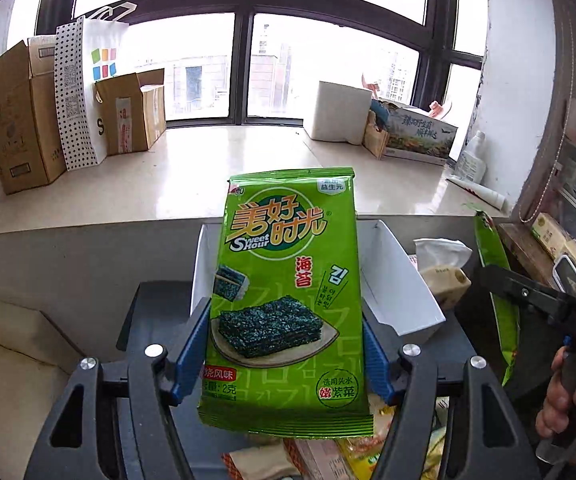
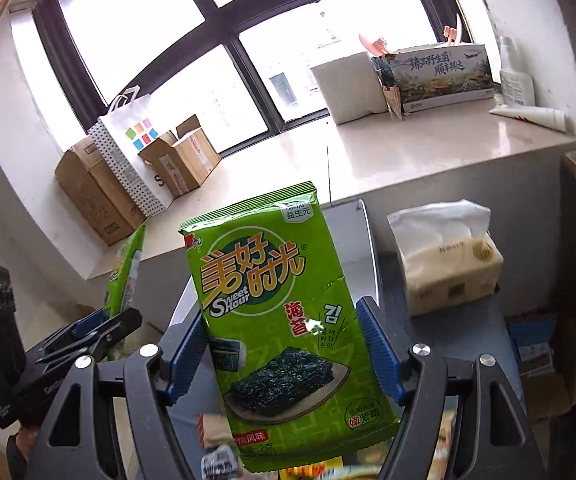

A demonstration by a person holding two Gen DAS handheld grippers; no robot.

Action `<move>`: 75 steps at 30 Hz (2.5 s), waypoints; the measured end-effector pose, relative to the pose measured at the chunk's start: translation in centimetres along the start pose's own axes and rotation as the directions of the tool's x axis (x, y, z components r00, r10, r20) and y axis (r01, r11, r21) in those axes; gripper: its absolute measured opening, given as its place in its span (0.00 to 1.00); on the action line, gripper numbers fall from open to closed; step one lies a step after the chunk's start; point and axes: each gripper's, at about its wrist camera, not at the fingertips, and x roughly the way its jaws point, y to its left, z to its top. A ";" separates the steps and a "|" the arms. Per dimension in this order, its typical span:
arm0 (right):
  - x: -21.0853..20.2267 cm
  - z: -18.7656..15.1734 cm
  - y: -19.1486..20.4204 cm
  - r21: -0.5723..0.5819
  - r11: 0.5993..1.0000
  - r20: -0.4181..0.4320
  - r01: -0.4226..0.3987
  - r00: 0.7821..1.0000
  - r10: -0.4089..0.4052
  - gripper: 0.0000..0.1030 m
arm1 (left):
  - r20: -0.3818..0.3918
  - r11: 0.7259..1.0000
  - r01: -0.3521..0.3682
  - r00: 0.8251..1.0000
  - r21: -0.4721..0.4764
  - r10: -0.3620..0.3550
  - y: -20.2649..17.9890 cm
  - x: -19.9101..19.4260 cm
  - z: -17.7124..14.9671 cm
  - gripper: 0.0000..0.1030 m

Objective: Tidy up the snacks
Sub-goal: 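Carry the green seaweed packs into the white box and open the right gripper, then grasp the long cracker bag with the right gripper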

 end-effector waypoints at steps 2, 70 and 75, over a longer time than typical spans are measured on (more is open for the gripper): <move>3.1 2.3 0.2 -0.028 0.998 -0.015 0.060 0.998 -0.060 0.74 | -0.015 1.000 -0.001 1.000 -0.019 0.000 0.8 2.4 1.1 0.70; -2.9 -19.1 -8.3 -0.234 0.930 -0.192 0.283 0.924 -0.329 1.00 | -0.060 0.981 0.150 0.988 0.123 -0.143 -4.9 -11.8 -24.9 1.00; -0.6 -19.0 -9.2 -0.206 0.945 -0.284 0.254 0.909 -0.306 0.85 | -0.070 0.981 0.147 0.988 0.123 -0.139 -4.9 -11.2 -25.0 1.00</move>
